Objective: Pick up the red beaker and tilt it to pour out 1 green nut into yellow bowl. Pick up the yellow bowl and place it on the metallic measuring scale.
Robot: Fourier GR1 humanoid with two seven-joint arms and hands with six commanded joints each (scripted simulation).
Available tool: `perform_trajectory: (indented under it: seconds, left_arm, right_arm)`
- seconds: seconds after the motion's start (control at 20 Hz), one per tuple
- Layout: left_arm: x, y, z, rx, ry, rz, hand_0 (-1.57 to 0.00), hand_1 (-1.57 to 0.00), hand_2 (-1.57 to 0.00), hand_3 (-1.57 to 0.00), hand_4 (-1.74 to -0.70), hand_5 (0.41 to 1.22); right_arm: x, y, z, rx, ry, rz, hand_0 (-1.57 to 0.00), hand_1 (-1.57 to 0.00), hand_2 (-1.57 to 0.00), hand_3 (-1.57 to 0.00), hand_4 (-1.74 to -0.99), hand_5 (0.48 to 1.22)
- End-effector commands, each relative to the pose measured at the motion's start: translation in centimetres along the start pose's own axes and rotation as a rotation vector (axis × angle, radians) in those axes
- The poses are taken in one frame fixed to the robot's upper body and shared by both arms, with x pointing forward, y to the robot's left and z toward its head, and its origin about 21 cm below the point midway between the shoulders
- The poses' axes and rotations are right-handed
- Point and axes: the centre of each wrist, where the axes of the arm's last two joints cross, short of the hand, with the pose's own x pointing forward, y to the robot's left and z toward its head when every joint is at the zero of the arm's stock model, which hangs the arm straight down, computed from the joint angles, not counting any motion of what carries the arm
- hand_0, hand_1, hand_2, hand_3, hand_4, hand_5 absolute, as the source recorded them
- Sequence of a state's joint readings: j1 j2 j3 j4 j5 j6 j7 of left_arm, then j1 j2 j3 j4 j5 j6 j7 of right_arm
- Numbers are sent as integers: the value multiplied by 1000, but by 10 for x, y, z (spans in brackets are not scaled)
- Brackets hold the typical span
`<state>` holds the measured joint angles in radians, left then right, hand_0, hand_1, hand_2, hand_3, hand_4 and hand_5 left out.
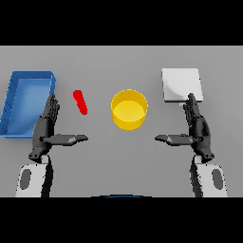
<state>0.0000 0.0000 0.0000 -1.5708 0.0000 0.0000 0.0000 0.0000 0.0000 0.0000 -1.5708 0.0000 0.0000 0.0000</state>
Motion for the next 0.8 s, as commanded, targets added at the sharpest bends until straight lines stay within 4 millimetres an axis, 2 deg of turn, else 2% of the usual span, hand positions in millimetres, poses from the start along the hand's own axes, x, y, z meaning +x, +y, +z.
perform_trajectory:
  seconds: [0.0,0.25,0.35,0.5,0.6,0.65,0.75]
  left_arm:
    - [0,1,0,1,0,0,1,1,1,1,-1093,623]
    - [0,6,1,2,-1,-3,1,1,1,1,-1093,623]
    - [4,5,23,-23,-59,-113,1,1,1,1,-1094,620]
    - [8,0,33,-30,-45,-158,1,1,1,1,-1096,615]
    - [7,0,33,-35,-22,-178,1,1,1,1,-1096,616]
    - [6,0,31,-35,-11,-186,1,1,1,1,-1094,613]
    - [7,-4,22,-43,-10,-204,1,1,1,1,-1090,612]
  right_arm:
    - [0,0,0,-1,0,-1,1,1,1,1,-1128,660]
    - [3,0,0,-4,-8,2,1,1,1,1,-1128,660]
    - [5,9,16,46,-155,208,1,1,1,1,-1128,663]
    - [8,17,25,66,-174,293,1,1,1,1,-1126,668]
    - [8,15,24,52,-151,319,1,1,1,1,-1112,659]
    - [6,19,30,61,-166,297,1,1,1,1,-1120,660]
    - [9,24,28,57,-149,281,1,1,1,1,-1123,653]
